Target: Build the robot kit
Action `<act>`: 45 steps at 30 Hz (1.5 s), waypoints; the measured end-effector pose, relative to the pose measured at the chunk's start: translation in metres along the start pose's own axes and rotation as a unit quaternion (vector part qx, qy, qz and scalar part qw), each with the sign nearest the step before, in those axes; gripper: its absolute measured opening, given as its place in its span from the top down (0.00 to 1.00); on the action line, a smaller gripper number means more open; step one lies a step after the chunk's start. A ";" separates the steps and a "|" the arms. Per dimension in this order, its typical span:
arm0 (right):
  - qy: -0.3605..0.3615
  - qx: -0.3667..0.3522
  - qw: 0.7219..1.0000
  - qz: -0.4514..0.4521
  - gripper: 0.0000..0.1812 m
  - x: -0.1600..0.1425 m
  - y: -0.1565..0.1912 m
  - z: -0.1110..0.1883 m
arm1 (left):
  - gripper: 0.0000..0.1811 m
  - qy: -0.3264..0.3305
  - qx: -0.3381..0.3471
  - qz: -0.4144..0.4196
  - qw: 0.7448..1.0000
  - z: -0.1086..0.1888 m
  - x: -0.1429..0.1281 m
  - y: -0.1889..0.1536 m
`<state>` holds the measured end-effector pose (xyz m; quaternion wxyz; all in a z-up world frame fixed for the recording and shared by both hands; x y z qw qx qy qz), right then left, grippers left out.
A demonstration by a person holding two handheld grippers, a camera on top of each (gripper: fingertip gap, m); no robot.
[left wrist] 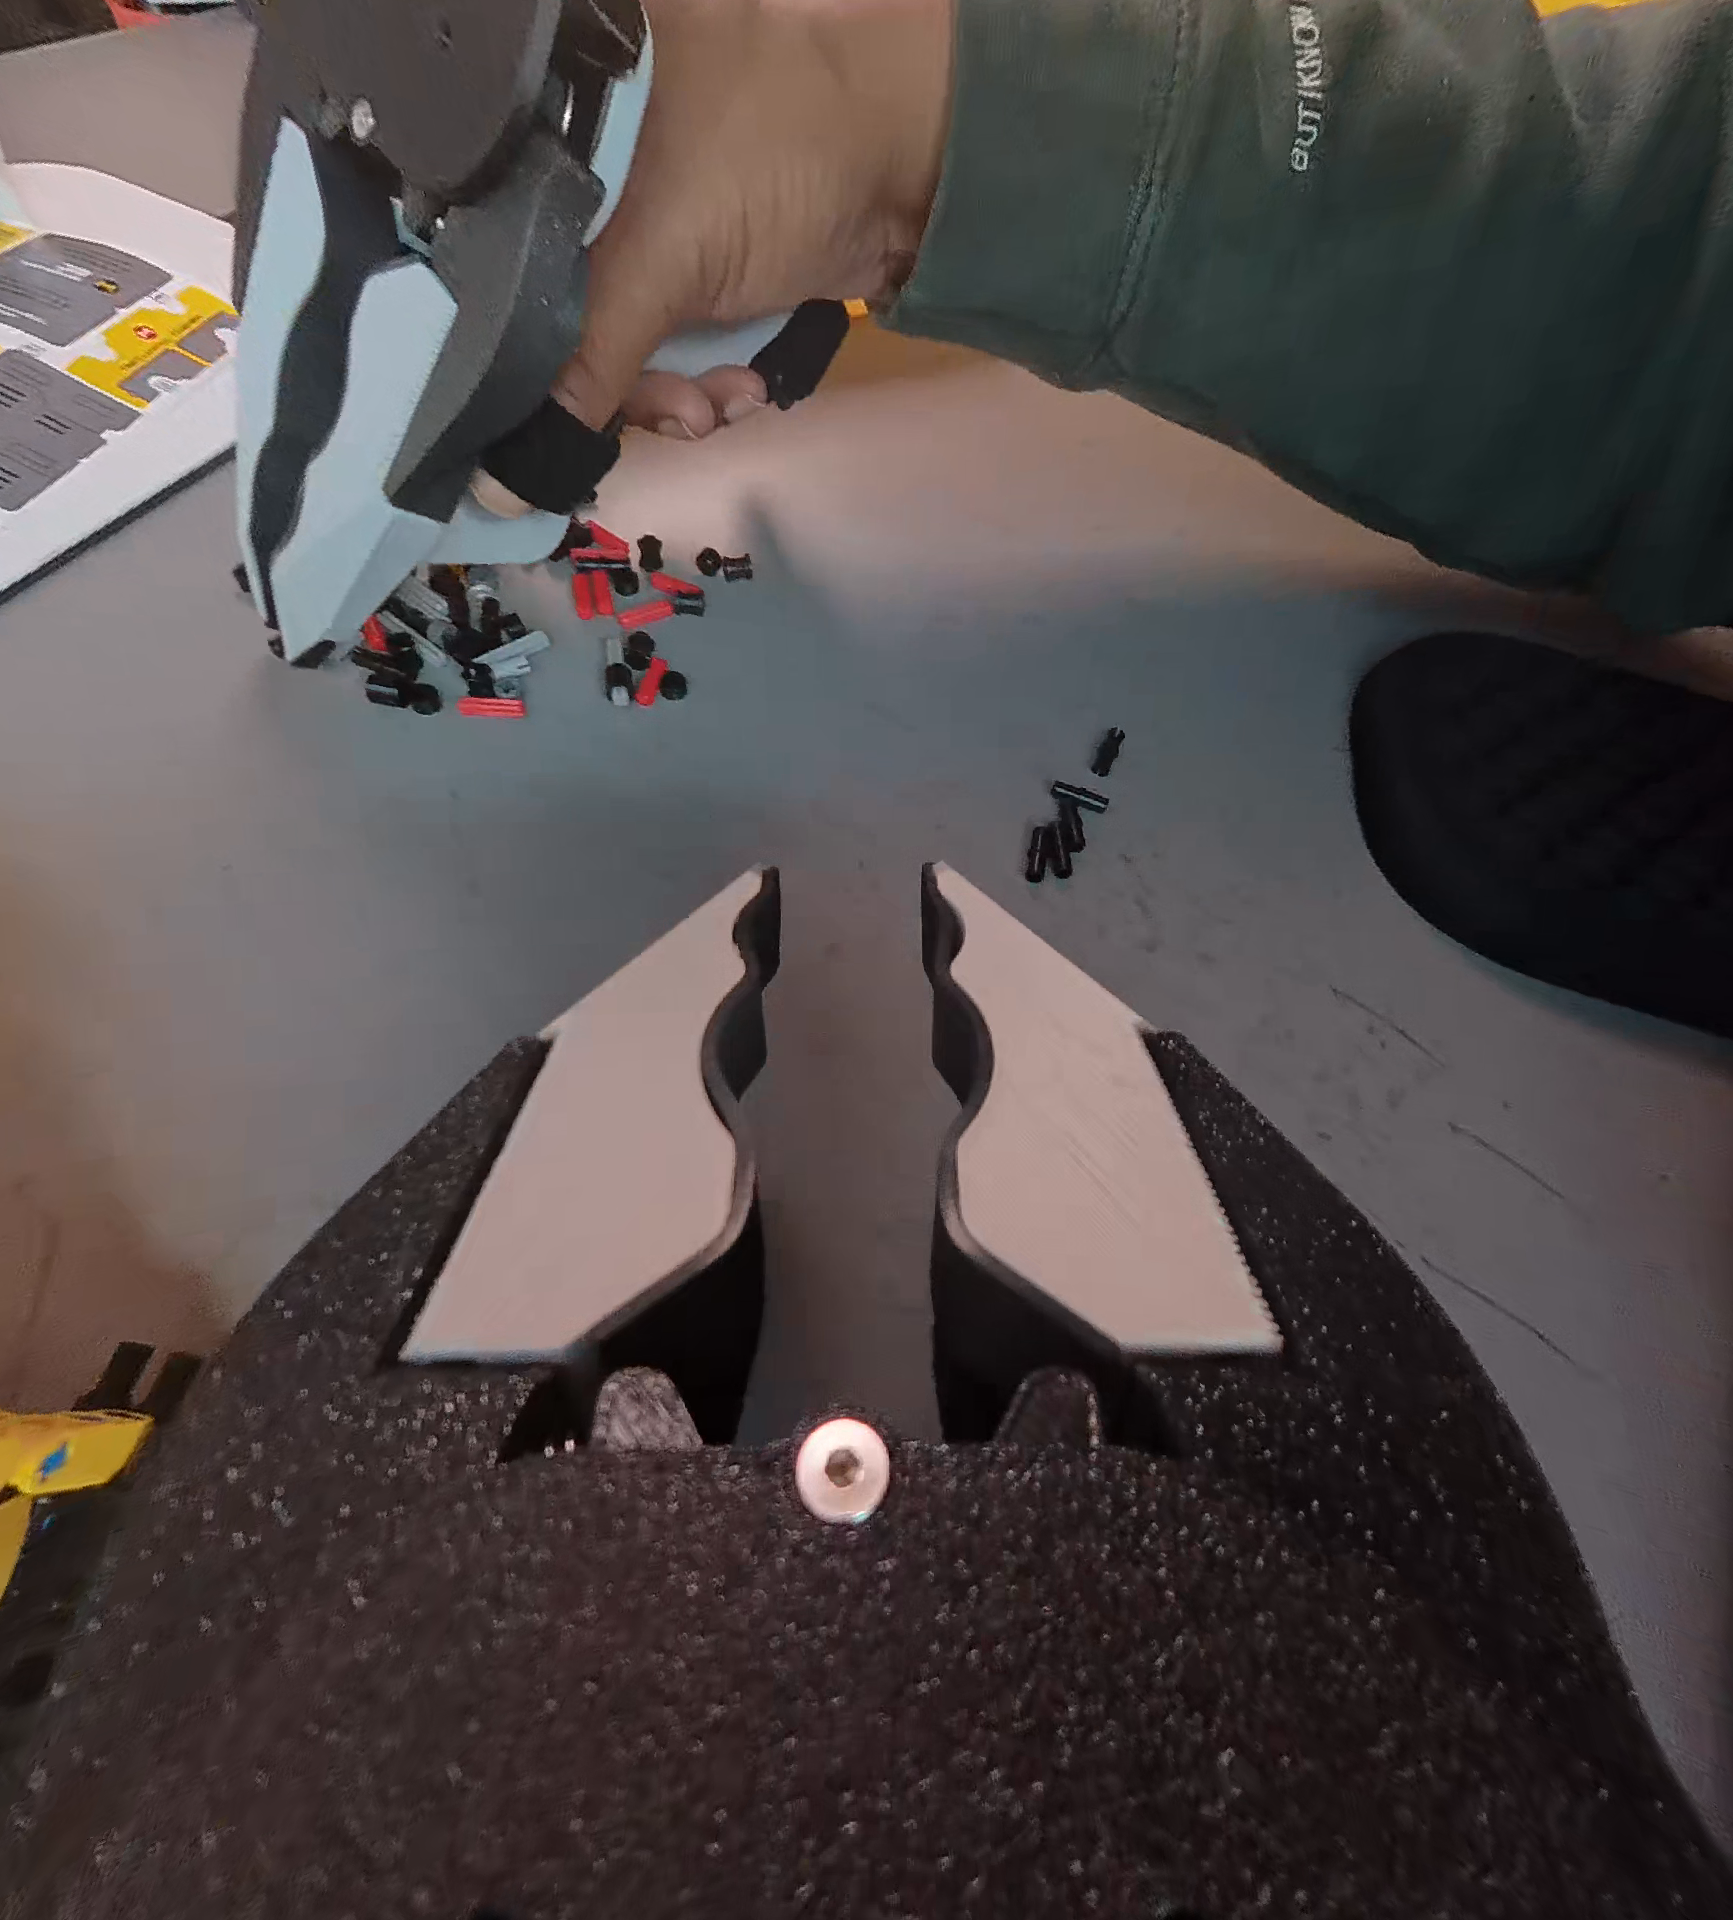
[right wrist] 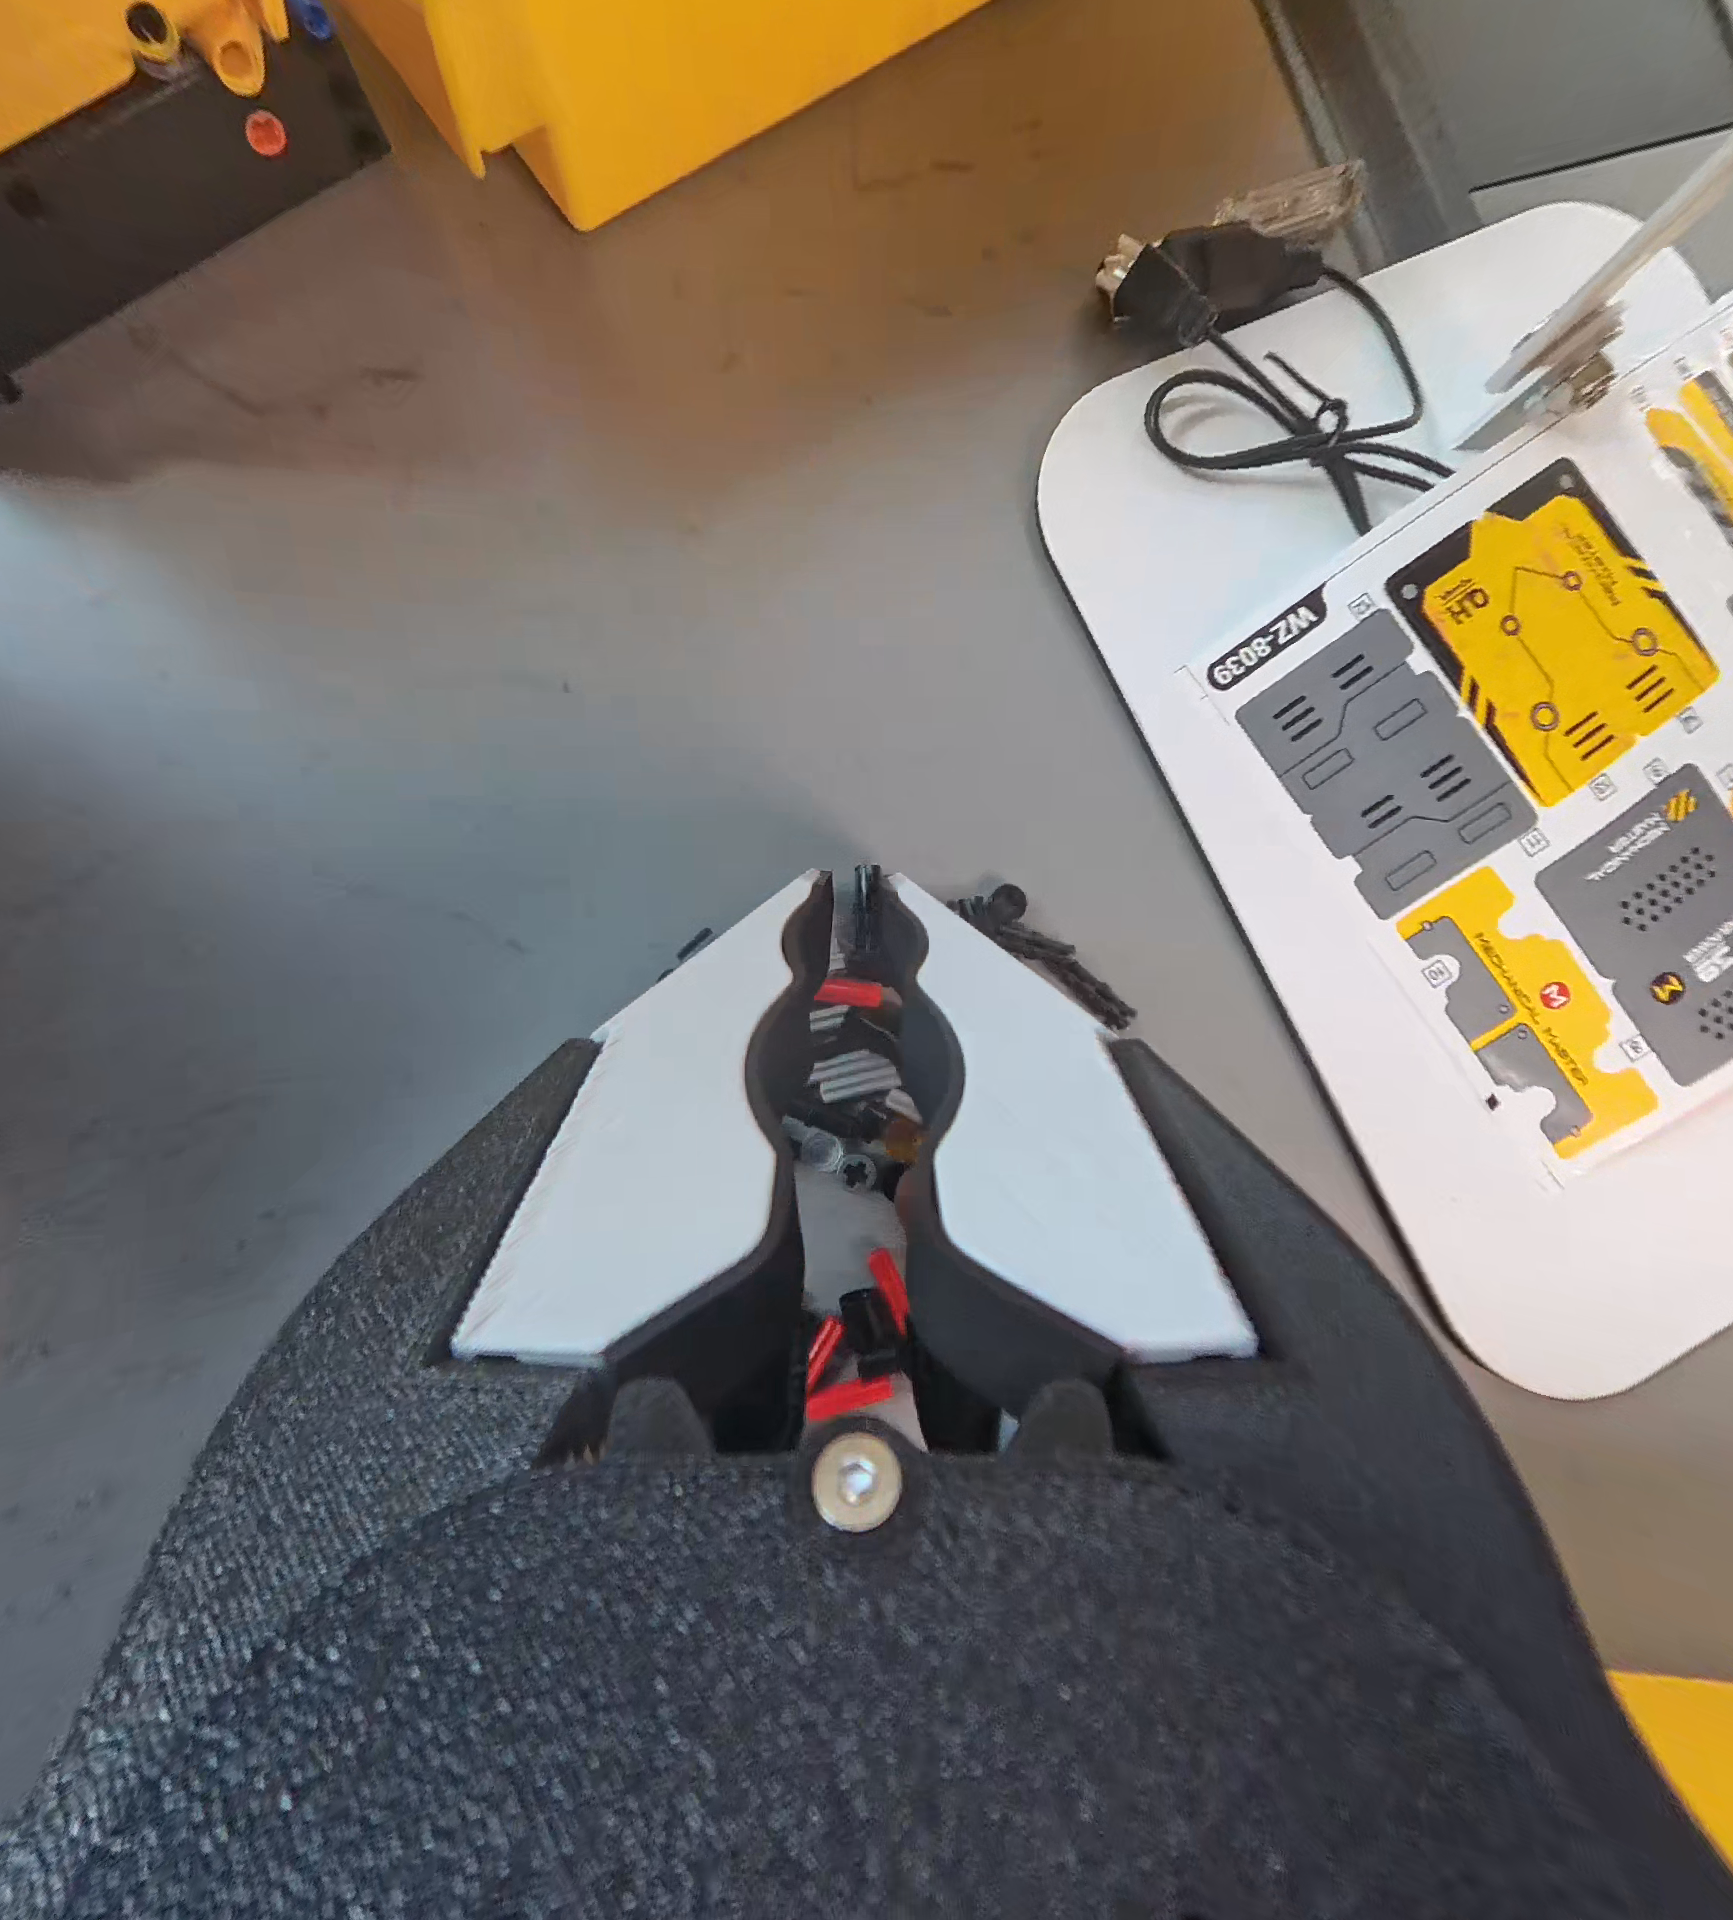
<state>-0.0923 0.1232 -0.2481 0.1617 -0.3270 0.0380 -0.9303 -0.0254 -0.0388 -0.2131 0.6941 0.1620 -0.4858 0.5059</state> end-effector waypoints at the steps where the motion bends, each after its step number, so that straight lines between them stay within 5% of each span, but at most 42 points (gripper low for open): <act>1: 0.007 0.009 1.000 -0.001 0.97 -0.002 0.002 -0.001 | 0.85 -0.003 0.002 0.000 1.000 0.001 0.001 0.001; 6: -0.043 -0.006 0.999 0.007 0.98 0.012 0.002 0.011 | 0.85 0.001 0.027 0.004 1.000 -0.001 -0.003 0.009; 10: -0.207 0.012 0.978 0.006 0.98 0.045 0.030 0.085 | 0.86 -0.005 0.046 0.014 0.999 0.000 -0.002 0.016; 16: -0.064 0.062 0.990 0.110 0.97 -0.055 0.118 0.126 | 0.86 -0.022 0.077 0.017 0.997 -0.002 0.007 0.027; 23: 0.002 0.070 0.995 0.072 0.97 -0.123 0.148 0.123 | 0.88 0.004 0.180 -0.009 0.984 -0.032 0.039 0.076; 30: -0.028 0.058 0.995 0.073 0.91 -0.118 0.149 0.126 | 0.89 0.072 0.215 -0.019 0.974 -0.074 0.047 0.110; 45: -0.055 0.063 0.993 0.079 0.91 -0.115 0.158 0.126 | 0.97 0.107 0.182 0.015 0.977 -0.087 0.037 0.112</act>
Point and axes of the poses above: each gripper's, where its closed fingertips meet, z back along the fingers, x out of its top, y = z × x across the jaws, the point moved 2 cm from there along z, back along the fingers, and after that the axes turned 8 degrees about z, right-handed, at the moved point
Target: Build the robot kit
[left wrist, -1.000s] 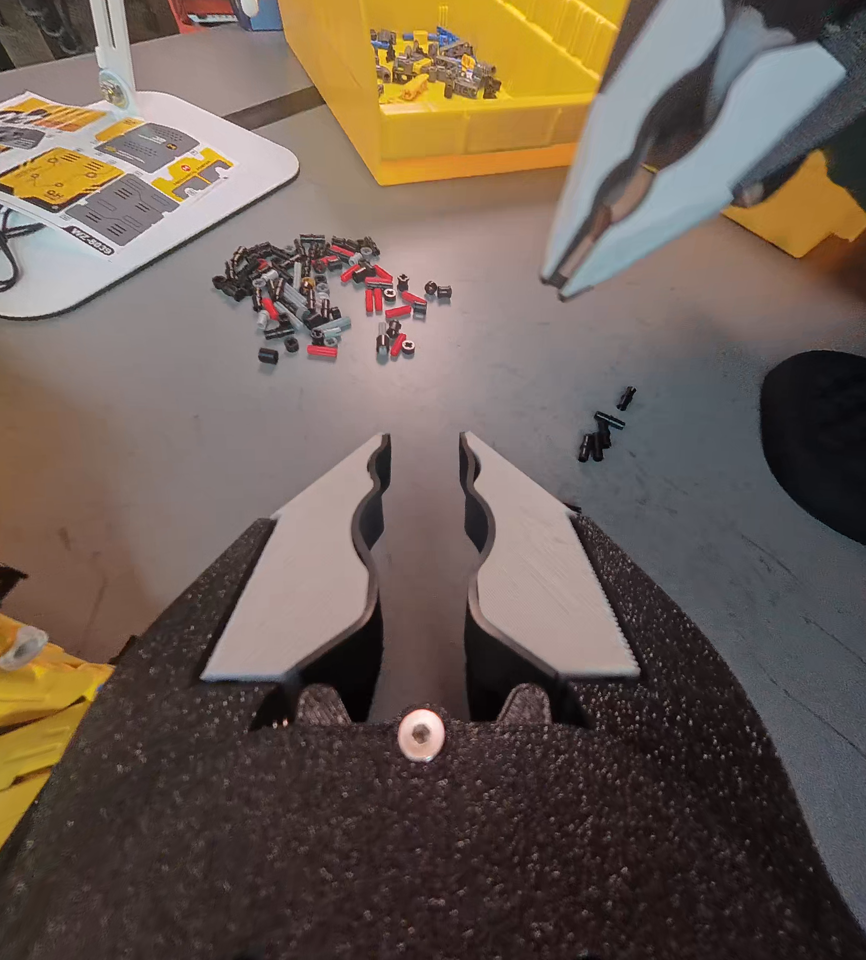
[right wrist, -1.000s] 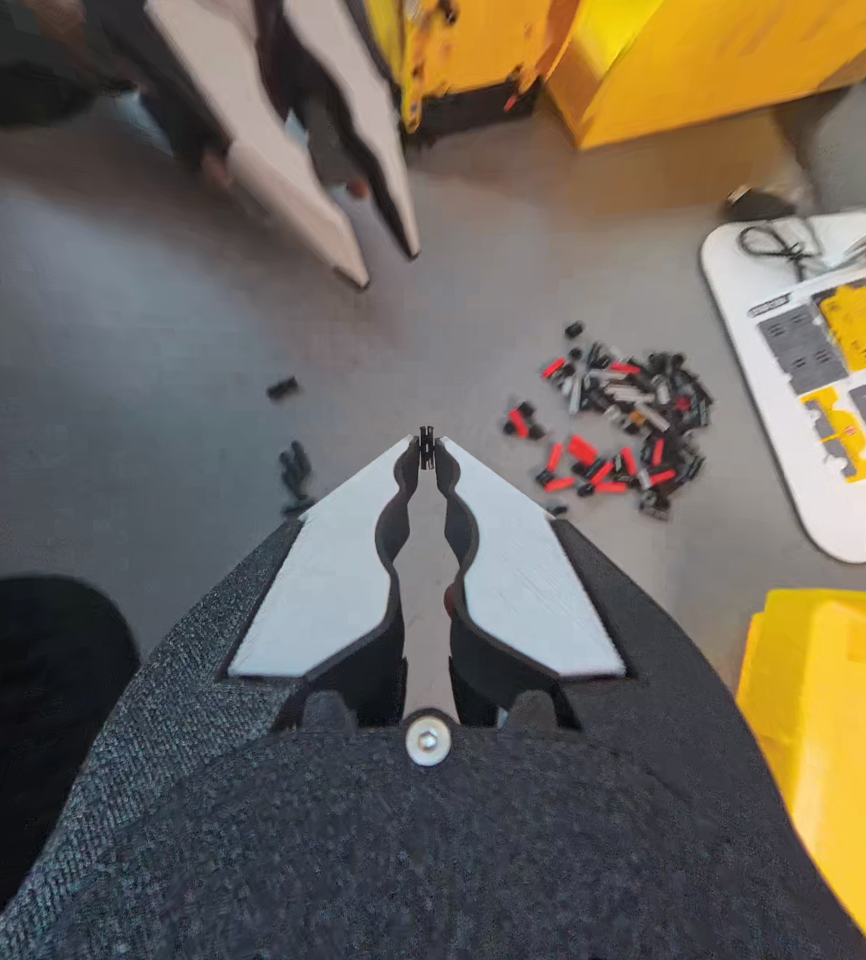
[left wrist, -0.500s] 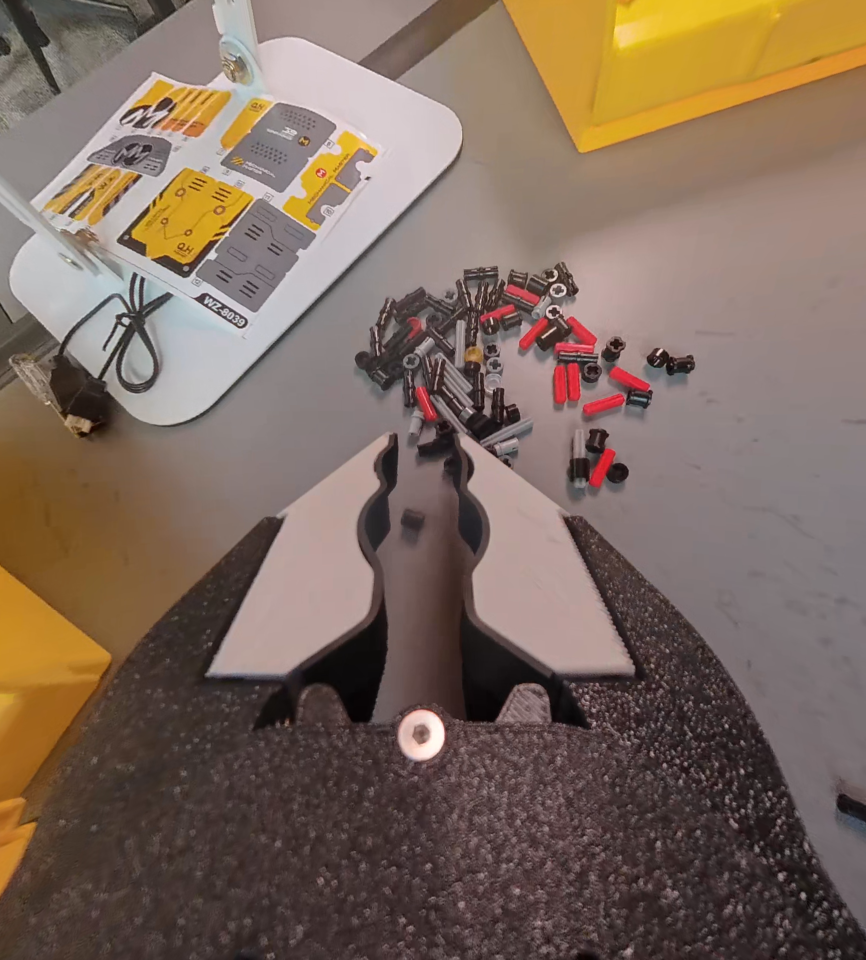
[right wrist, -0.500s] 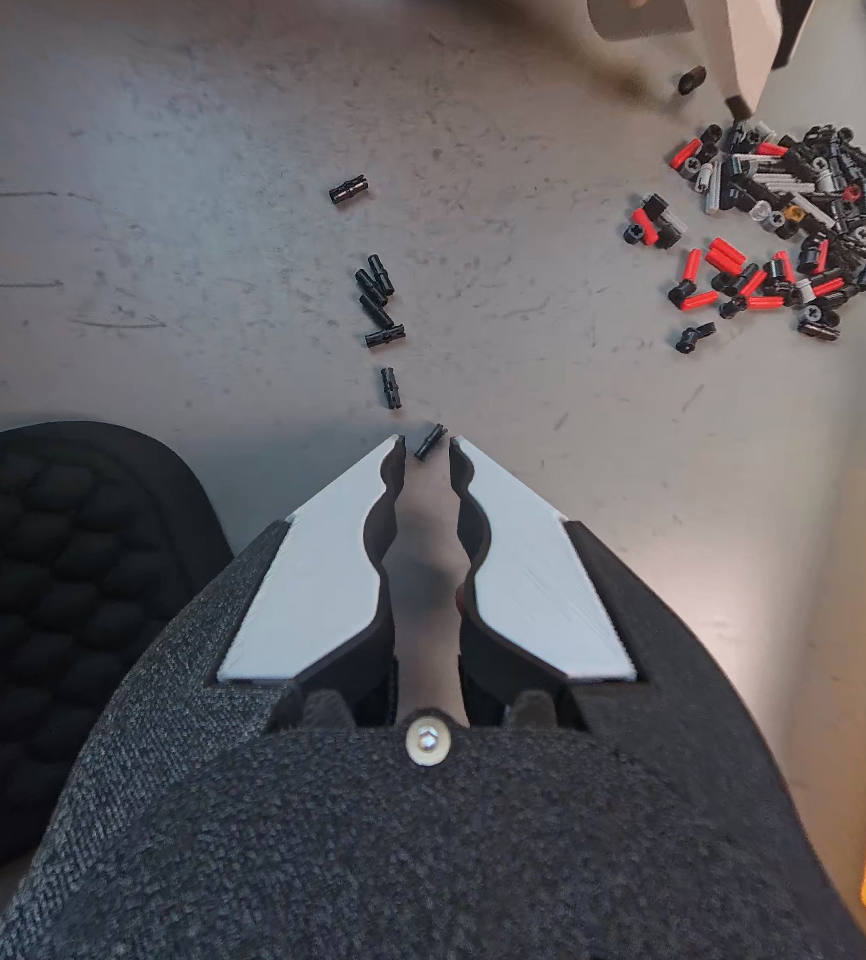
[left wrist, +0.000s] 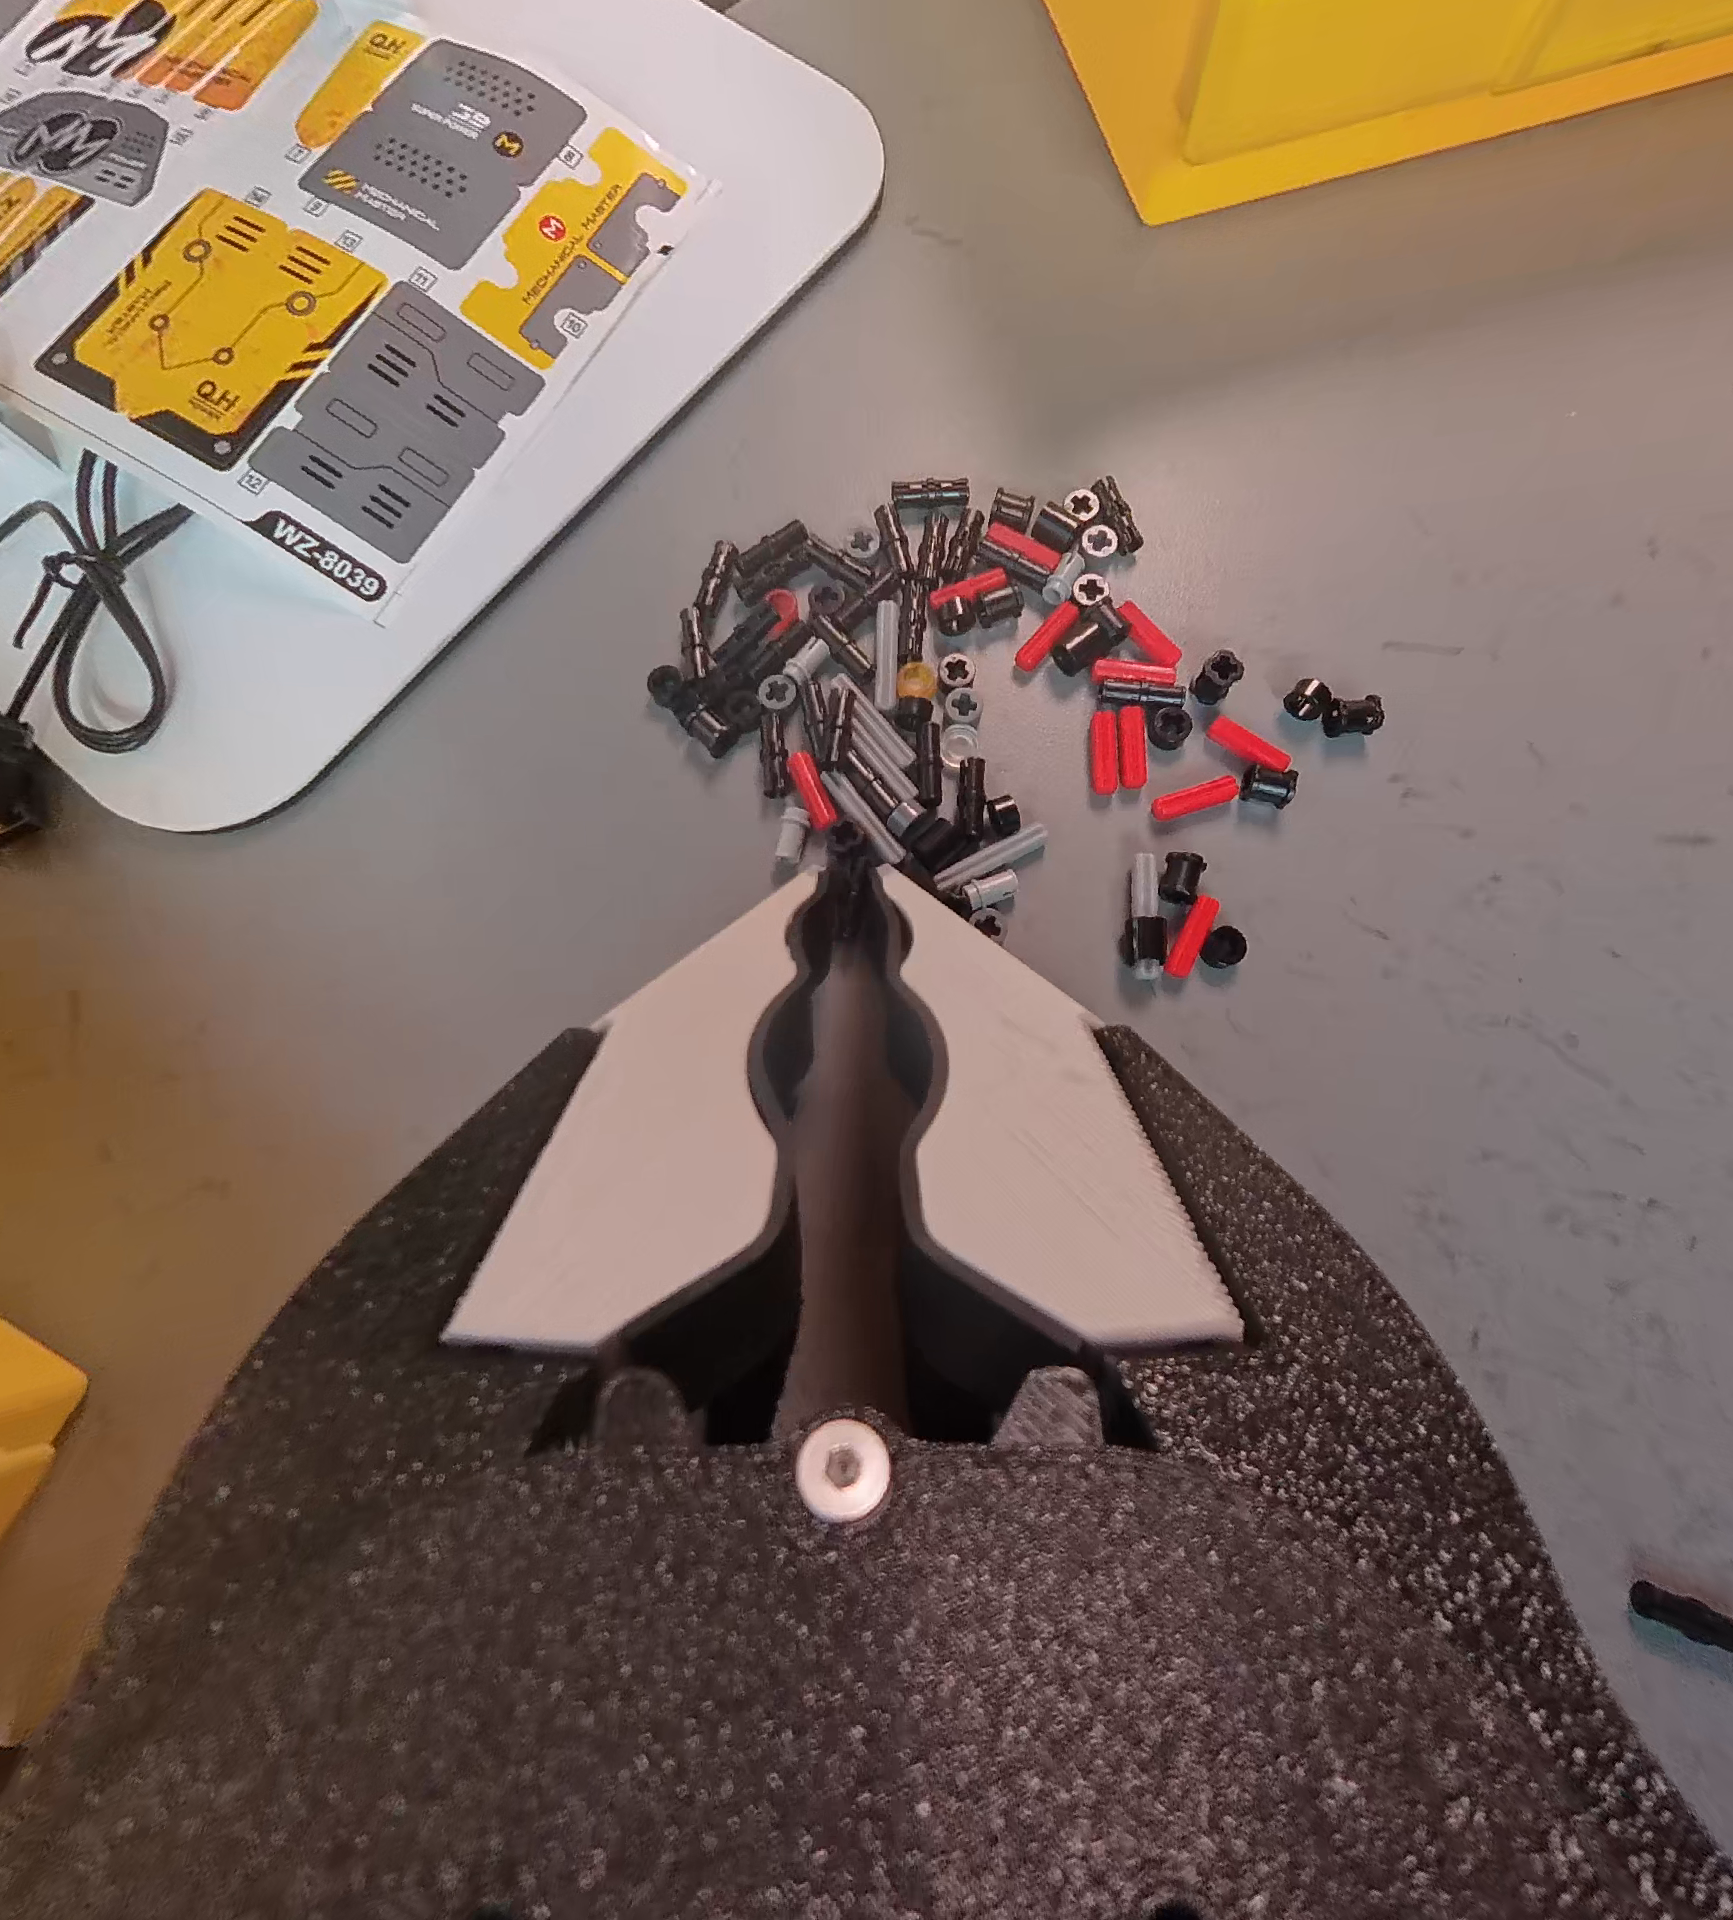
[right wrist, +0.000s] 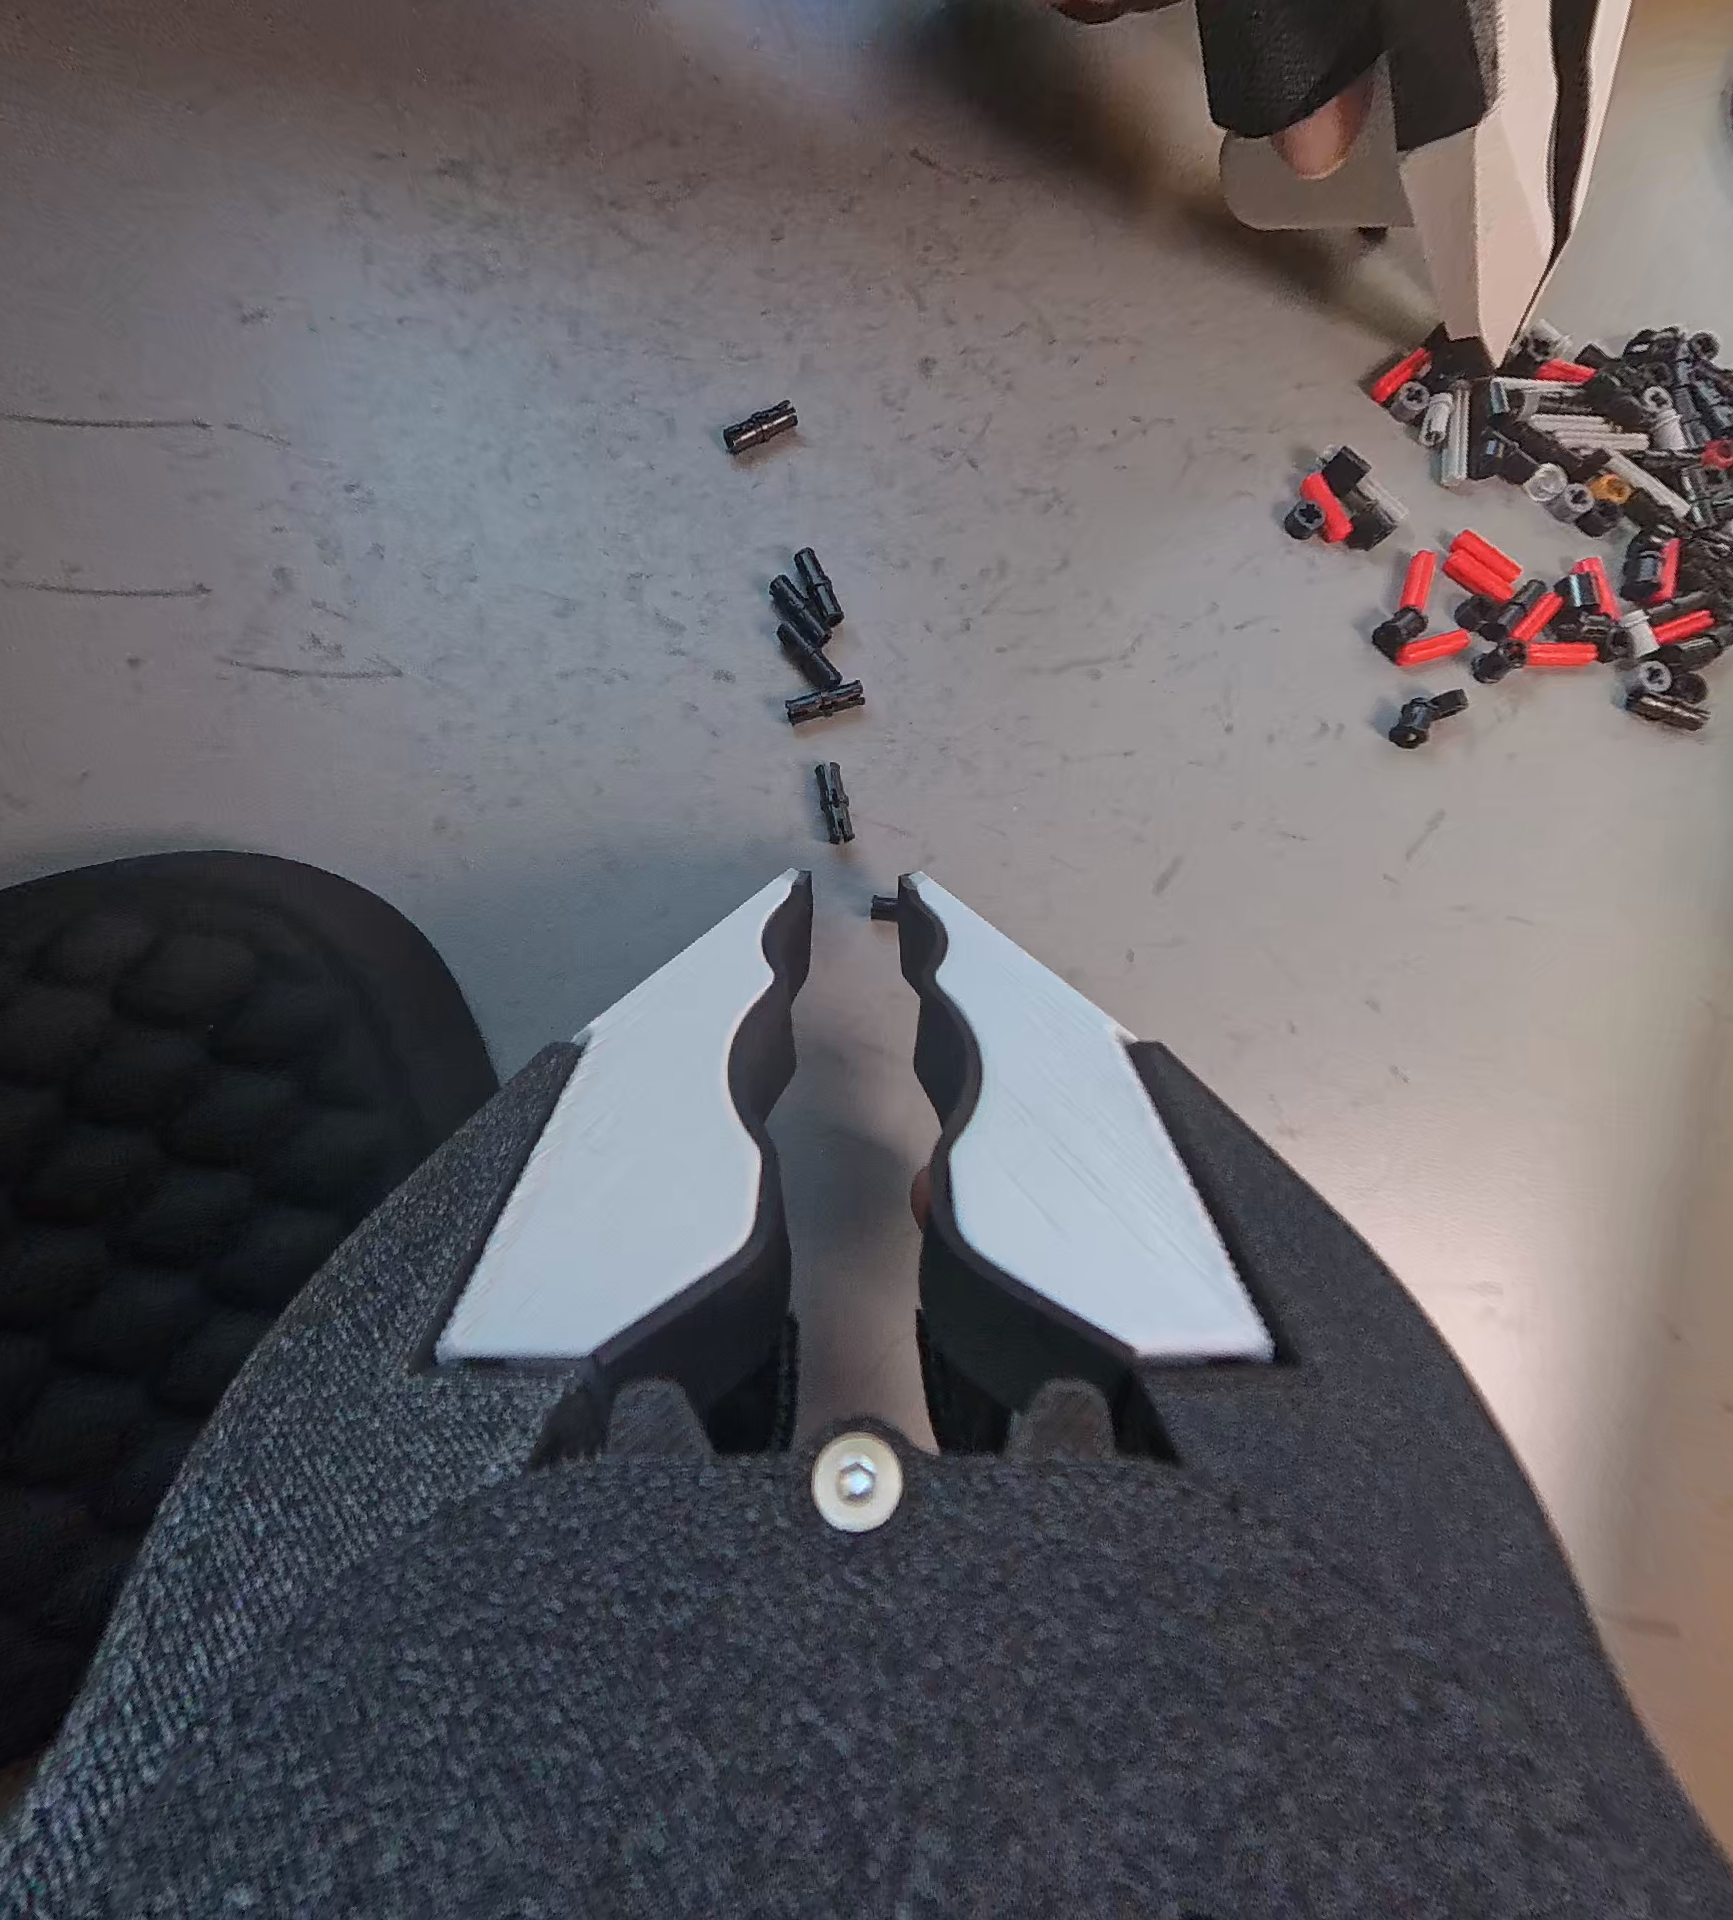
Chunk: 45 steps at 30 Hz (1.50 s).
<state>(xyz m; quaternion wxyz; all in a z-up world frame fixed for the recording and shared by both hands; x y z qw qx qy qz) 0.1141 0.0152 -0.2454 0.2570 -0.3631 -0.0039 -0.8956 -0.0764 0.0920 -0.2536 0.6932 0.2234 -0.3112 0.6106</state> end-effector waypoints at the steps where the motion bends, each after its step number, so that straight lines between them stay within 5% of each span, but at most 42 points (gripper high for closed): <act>1: 0.000 -0.001 1.000 0.000 0.91 0.000 0.000 0.000 | 0.97 0.001 -0.001 0.003 1.000 0.000 0.000 0.000; 5: -0.012 -0.013 1.000 -0.004 0.92 0.004 -0.004 0.002 | 0.98 -0.040 0.012 -0.001 0.999 0.008 0.011 -0.002; 10: -0.033 -0.046 0.998 -0.040 0.91 0.007 -0.019 0.009 | 0.98 -0.168 -0.033 -0.035 0.985 0.093 0.048 -0.059; 17: -0.024 -0.050 0.997 -0.047 0.90 0.005 -0.021 0.005 | 0.98 -0.007 -0.100 -0.035 0.994 0.102 -0.073 -0.088; 22: -0.022 -0.064 0.997 -0.049 0.90 0.005 -0.025 0.002 | 0.97 0.025 -0.105 -0.064 0.992 0.096 -0.099 -0.097; 25: -0.024 -0.073 0.996 -0.053 0.90 0.004 -0.028 0.004 | 0.86 0.014 -0.125 -0.045 0.991 0.095 -0.093 -0.096; 29: -0.038 -0.083 0.994 -0.063 0.90 0.007 -0.033 0.006 | 0.85 -0.049 -0.030 0.022 0.998 0.092 -0.051 -0.048; 35: -0.041 -0.089 0.993 -0.059 0.90 0.008 -0.032 0.005 | 0.94 0.006 0.159 -0.022 0.987 0.063 -0.036 0.013; 45: -0.050 -0.081 0.994 -0.060 0.90 0.011 -0.028 0.005 | 0.95 0.052 0.207 -0.006 0.977 0.048 -0.044 0.026</act>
Point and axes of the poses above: each gripper's, where its closed fingertips meet, z back along the fingers, x out of its top, y = z × x across the jaws, the point moved 2 cm from there along z, back along the fingers, and after that the axes turned 8 degrees about z, right-handed, at the moved point
